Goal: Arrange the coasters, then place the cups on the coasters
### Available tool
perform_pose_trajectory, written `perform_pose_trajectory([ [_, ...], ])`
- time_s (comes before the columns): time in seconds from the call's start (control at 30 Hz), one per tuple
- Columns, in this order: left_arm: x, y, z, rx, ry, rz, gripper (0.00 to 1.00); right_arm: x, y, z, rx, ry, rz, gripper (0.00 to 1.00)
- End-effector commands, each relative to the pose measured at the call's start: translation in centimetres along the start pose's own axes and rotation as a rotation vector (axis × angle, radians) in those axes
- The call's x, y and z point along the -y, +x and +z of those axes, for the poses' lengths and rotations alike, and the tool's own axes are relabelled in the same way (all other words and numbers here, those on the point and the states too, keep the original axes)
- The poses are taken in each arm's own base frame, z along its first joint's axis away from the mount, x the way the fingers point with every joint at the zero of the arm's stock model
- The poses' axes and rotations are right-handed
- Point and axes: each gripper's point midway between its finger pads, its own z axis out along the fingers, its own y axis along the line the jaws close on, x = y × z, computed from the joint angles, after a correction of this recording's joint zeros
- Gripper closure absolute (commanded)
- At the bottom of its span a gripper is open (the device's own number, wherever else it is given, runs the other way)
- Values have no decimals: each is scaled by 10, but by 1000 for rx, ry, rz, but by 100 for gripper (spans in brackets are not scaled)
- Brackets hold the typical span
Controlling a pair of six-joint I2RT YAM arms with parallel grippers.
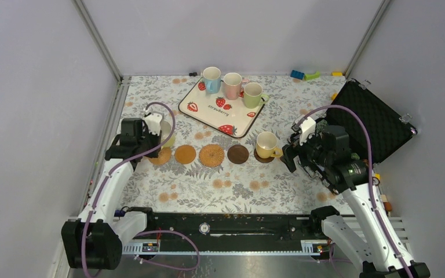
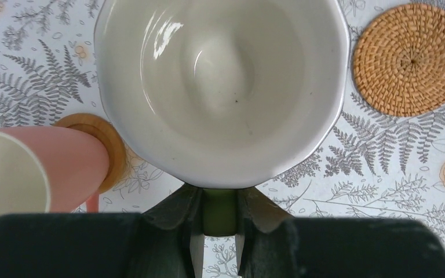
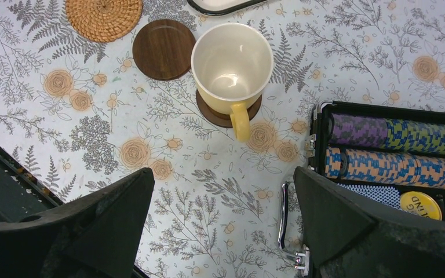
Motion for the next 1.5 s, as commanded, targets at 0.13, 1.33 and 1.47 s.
perform_pose_trajectory([
  [0.13,-22,-42,-8,227,-44,15,100,-1,-8,-1,35,-12,-24,2],
  [1.33,-39,10,9,60,-108,10,100,5,-4,0,17,17,-33,2],
  [1.47,-40,17,12,36,-109,10,100,4,-3,1,14,15,-32,2],
])
